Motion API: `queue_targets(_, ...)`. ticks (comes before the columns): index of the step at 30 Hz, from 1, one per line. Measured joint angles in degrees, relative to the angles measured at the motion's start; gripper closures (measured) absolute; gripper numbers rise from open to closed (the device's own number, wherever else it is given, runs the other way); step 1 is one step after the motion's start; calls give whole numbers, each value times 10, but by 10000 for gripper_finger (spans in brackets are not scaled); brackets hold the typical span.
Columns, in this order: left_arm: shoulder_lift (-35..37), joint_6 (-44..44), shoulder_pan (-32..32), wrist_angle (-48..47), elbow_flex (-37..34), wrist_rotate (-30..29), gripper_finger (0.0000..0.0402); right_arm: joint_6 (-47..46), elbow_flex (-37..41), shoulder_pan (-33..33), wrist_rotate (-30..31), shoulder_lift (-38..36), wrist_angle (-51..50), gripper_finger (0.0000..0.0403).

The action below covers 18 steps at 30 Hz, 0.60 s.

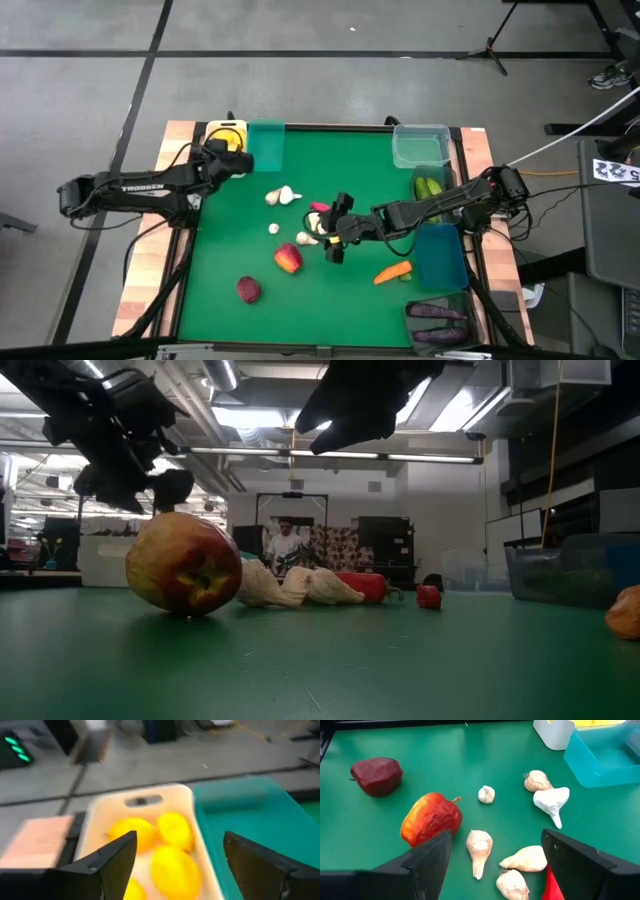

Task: Sort produce into baskets
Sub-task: Put the white garlic into the transparent bin

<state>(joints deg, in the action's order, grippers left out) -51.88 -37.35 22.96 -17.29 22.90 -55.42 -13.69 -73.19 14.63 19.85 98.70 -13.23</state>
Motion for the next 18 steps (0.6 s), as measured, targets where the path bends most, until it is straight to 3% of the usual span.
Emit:
queue_targets(4,0,55,-27,30,0,107,105,-10,0,0,0,0,-18,95)
queue_targets(9,0,127,-113,129,0,240,111,-44,17,0,25,-1,-66,95)
queue_targets(13,0,122,-188,187,0,256,111,-66,63,0,39,-1,-64,95)
queue_targets(18,0,99,-263,210,0,253,111,-44,114,0,34,11,12,95)
